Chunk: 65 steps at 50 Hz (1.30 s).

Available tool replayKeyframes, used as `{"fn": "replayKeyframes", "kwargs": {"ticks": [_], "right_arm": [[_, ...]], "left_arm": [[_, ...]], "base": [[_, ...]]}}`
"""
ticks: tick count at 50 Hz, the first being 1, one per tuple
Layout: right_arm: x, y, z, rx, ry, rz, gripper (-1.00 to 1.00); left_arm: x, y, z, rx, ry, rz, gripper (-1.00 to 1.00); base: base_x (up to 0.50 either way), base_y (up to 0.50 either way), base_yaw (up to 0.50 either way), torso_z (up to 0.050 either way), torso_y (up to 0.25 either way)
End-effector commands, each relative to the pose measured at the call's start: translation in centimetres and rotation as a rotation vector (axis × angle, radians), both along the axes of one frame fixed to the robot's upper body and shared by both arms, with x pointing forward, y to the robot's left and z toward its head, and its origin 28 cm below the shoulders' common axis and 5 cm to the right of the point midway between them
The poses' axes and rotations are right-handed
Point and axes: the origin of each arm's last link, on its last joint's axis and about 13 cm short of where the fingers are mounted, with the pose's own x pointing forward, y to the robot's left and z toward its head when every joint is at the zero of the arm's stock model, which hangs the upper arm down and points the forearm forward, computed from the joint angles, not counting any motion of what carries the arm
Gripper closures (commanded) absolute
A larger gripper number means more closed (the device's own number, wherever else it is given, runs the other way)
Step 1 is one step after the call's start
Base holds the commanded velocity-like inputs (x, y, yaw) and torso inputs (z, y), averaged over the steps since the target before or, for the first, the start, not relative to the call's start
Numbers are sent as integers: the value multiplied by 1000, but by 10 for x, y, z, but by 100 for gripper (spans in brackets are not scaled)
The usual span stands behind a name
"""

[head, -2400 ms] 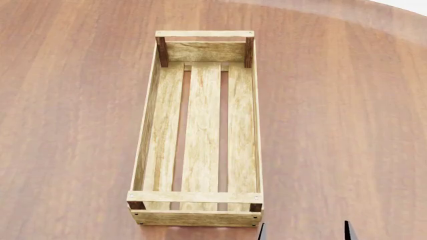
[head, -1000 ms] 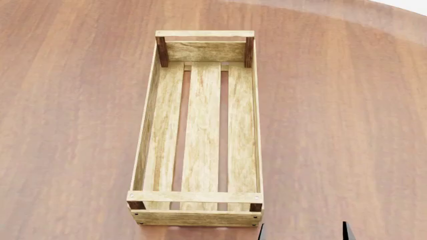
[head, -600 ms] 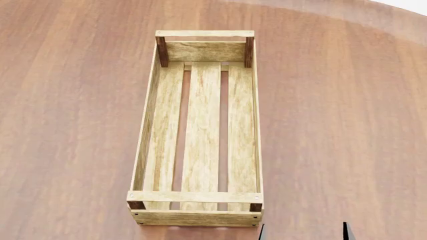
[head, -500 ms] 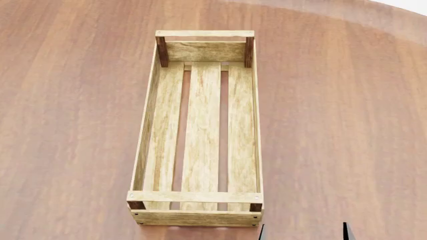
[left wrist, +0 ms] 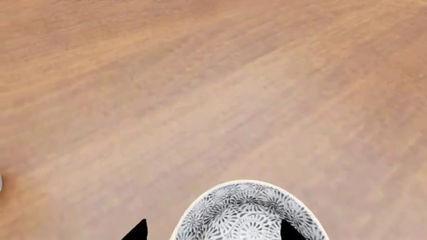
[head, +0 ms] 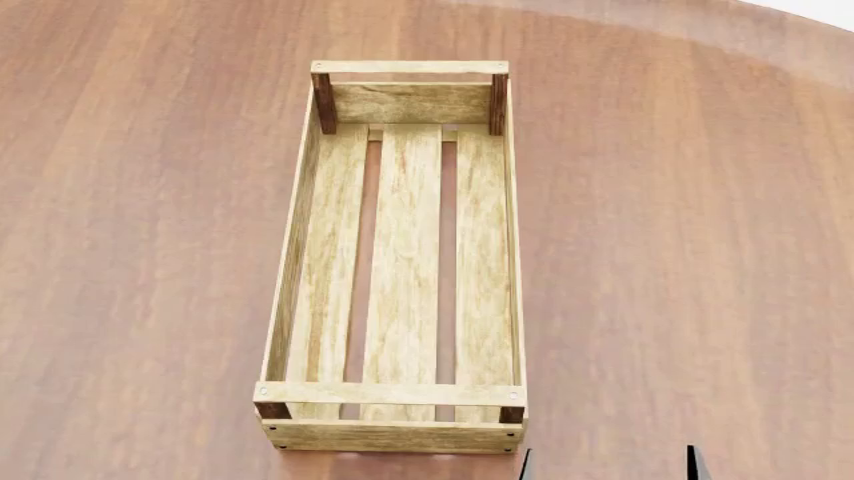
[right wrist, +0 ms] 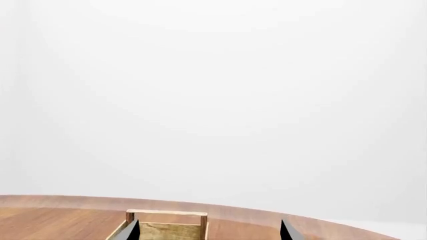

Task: Stack the right bowl on the left bowl and place them in the tray.

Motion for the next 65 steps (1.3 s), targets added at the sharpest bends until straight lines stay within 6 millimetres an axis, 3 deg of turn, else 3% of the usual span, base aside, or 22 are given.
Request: {"fn": "replayKeyframes", "kwargs": {"ticks": [1,13,22,37,45,65], "right_arm": [[2,1,1,-11,-9,-6,-100],[1,1,2,-11,-9,-7,-100],[2,1,1,-17,-6,-7,-100],[2,1,0,-26,0,-8,-100],[3,1,-2,-27,3,-10,-100],[3,1,-4,-26,9,-12,-100]], "left_arm": [[-1,-1,-5,17,19,-14,-100],[-3,2,-7,-14,4,-20,-100],[-22,18,-6,-200,-144,-5,-100],[-39,29,-10,-286,-280,-13,-100],[-40,29,-9,-340,-333,-36,-100],[-36,26,-22,-372,-276,-9,-100]], "base": [[0,0,0,0,0],[0,0,0,0,0],[0,0,0,0,0],[0,0,0,0,0],[0,0,0,0,0],[0,0,0,0,0]]}}
